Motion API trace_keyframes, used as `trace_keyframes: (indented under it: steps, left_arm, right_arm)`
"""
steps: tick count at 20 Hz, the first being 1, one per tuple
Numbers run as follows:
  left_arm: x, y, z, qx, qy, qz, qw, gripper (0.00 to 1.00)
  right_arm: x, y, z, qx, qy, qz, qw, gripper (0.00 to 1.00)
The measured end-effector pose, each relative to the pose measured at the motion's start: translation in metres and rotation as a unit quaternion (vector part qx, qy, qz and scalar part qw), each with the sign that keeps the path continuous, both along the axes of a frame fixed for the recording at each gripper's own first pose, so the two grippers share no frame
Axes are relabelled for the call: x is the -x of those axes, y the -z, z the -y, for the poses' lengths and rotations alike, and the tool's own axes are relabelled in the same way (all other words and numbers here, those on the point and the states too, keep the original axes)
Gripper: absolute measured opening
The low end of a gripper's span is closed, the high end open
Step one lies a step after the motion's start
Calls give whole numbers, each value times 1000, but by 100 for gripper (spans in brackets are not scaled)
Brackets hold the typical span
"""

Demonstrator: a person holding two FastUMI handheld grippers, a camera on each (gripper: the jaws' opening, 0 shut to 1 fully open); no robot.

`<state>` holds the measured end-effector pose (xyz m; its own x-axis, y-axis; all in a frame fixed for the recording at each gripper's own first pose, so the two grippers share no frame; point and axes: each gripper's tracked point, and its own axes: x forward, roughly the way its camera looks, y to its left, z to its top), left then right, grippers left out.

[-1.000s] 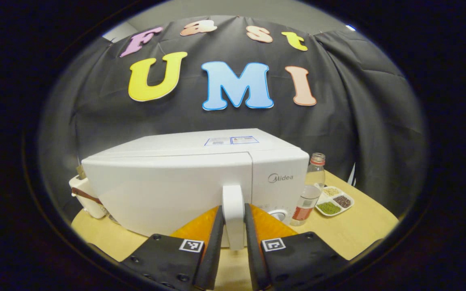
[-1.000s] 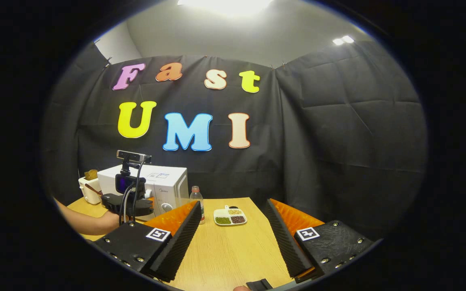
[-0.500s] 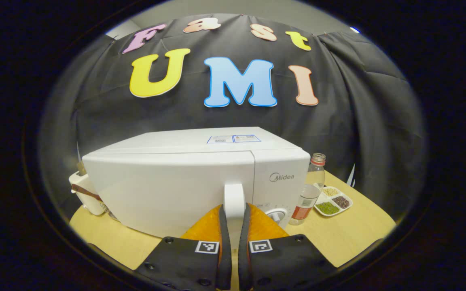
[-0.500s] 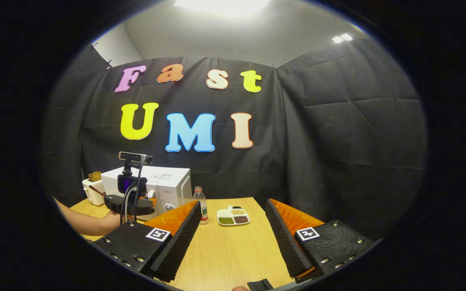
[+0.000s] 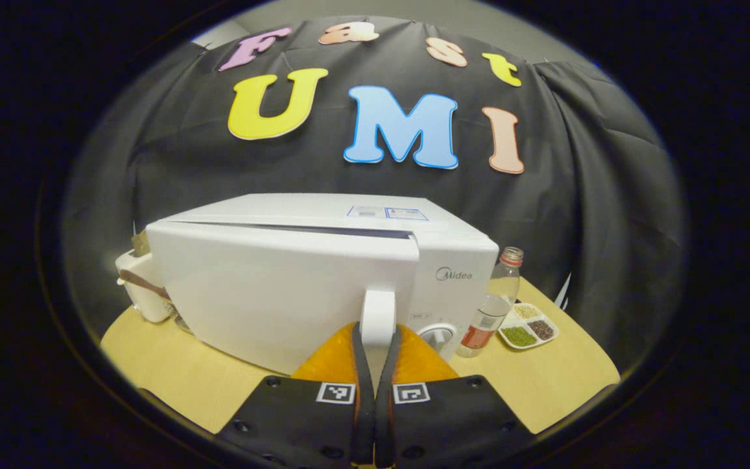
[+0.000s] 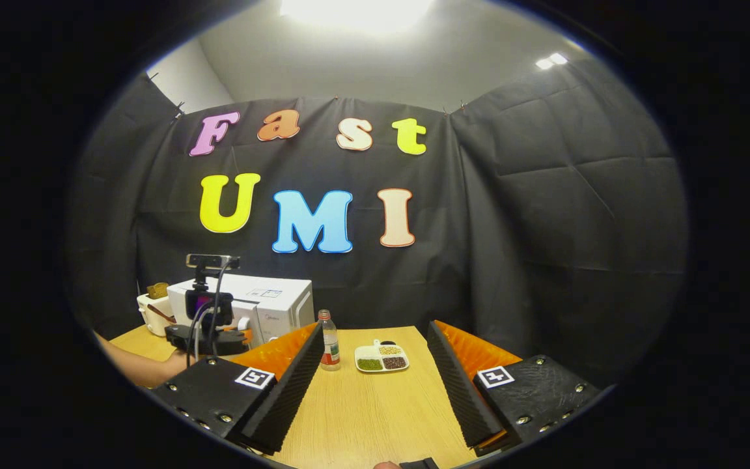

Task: Open the microwave oven with the left hand, put the food in, and close the microwave oven.

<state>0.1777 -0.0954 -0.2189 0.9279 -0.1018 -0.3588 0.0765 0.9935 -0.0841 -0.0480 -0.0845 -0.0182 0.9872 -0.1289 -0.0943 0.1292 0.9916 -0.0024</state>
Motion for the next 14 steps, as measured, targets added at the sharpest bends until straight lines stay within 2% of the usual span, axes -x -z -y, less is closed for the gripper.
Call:
trace_keyframes:
  steps: [2, 7, 12, 14]
  left_arm:
    - [16, -1, -6, -18, 19, 3, 1000, 6]
    - [43, -1, -18, -8, 33, -13, 999, 7]
    - [73, -4, -36, -29, 39, -9, 999, 23]
    - [85, -5, -45, -35, 32, -7, 999, 26]
  right_arm:
    - [-8, 1, -8, -11, -15, 3, 1000, 98]
    - [-23, 6, -33, -22, -55, 3, 998, 98]
    - [-29, 3, -61, -26, -99, 12, 995, 98]
    - [-31, 5, -72, -26, -113, 9, 993, 97]
